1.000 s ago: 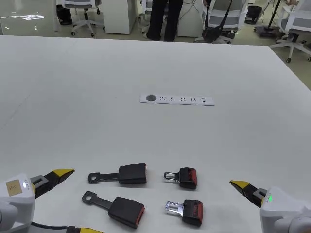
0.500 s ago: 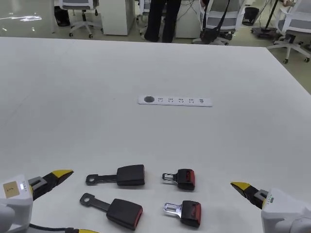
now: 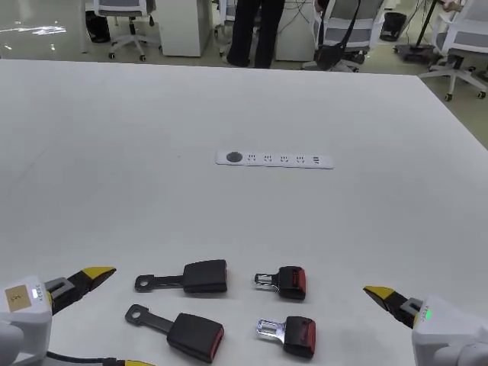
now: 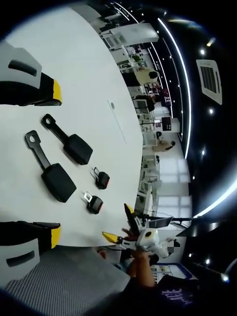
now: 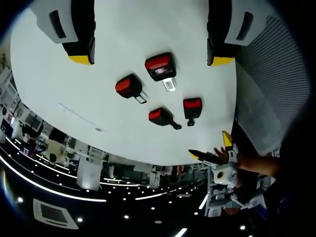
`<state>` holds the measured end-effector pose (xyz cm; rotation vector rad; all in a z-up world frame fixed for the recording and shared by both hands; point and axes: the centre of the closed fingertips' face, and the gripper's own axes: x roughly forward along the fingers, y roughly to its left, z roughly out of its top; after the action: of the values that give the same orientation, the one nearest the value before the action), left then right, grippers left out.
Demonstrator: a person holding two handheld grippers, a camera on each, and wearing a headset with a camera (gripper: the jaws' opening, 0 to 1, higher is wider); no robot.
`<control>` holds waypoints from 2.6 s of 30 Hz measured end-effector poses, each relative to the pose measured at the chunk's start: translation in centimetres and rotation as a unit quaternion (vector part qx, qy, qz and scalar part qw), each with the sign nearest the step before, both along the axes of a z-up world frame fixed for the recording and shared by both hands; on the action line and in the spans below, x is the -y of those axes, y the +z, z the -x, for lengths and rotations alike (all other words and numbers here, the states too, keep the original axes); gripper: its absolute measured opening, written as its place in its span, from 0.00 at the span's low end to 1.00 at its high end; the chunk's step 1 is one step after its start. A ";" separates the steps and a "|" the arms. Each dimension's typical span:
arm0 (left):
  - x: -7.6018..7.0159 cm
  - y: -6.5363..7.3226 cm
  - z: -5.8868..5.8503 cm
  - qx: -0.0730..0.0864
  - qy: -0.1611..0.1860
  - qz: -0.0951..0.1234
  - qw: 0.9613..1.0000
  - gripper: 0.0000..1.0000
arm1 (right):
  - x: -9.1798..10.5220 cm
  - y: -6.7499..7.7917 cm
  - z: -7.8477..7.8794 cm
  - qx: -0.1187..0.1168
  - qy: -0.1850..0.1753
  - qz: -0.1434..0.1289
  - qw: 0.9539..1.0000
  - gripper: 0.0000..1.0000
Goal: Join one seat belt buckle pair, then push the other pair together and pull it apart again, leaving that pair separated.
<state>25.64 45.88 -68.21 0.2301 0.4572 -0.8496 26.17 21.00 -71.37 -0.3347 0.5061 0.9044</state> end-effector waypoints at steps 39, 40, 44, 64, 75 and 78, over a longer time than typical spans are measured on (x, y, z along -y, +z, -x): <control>3.9 -2.9 -1.0 -0.047 -0.156 -0.126 0.979 0.65 | -2.0 -1.7 -1.4 -0.031 0.113 0.052 0.992 0.56; 4.0 -3.0 -1.0 -0.049 -0.161 -0.128 0.977 0.64 | -2.1 -1.8 -1.5 -0.030 0.116 0.052 0.991 0.54; 4.5 -4.0 -0.8 -0.066 -0.193 -0.155 0.967 0.62 | -2.7 -2.0 -1.8 -0.035 0.133 0.058 0.989 0.50; 5.2 -8.6 -0.9 -0.108 -0.310 -0.276 0.903 0.54 | -4.5 -5.6 -0.9 -0.066 0.216 0.141 0.964 0.34; 4.9 -10.1 -1.1 -0.120 -0.317 -0.299 0.892 0.34 | -4.7 -5.6 -0.7 -0.064 0.232 0.153 0.959 0.31; 5.0 -9.7 -1.0 -0.122 -0.314 -0.297 0.893 0.34 | -4.8 -5.7 -0.7 -0.063 0.235 0.153 0.958 0.31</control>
<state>26.67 40.91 -77.89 0.8791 0.9047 -1.3668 26.91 25.79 -77.07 -0.7034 0.7031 1.3156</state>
